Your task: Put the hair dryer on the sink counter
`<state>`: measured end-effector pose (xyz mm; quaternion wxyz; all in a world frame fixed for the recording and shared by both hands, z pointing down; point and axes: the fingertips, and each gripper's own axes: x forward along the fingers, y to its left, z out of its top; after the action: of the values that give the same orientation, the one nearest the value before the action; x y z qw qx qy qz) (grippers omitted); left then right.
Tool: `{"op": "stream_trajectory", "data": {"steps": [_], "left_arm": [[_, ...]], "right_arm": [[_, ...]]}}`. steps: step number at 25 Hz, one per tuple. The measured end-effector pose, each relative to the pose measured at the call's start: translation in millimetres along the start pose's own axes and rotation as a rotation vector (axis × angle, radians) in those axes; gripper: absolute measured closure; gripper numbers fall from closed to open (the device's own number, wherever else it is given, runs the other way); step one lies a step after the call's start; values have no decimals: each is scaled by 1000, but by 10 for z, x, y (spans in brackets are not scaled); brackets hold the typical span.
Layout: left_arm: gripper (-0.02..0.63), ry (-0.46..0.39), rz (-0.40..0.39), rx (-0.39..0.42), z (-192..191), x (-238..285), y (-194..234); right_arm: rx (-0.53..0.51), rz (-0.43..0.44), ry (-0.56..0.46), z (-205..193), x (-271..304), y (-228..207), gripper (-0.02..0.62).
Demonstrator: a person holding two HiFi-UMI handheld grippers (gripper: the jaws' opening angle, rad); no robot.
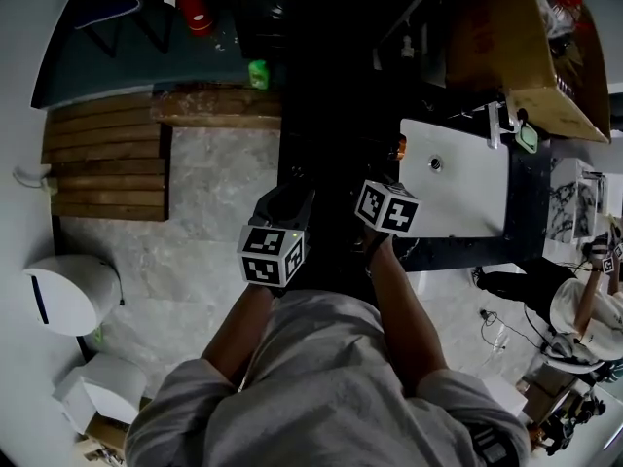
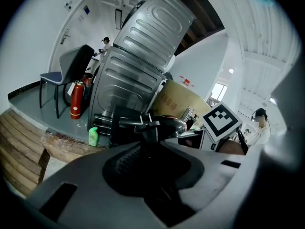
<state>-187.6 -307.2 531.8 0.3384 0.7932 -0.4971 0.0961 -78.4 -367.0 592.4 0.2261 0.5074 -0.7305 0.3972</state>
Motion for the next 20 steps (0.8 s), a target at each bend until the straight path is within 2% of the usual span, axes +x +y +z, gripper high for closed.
{"op": "stream_trajectory", "data": {"steps": [9,15,20], "left_arm": [[503,6,20,16,11,60,-51],[503,6,37,24,10,36,-39],[503,10,37,32,10,37,-38]], "right_arm": [[36,9,38,-80,56,-74,410],[-55,17,24,-60,60,-33,408],[-93,37,-8,-50,16,-37,355]]}}
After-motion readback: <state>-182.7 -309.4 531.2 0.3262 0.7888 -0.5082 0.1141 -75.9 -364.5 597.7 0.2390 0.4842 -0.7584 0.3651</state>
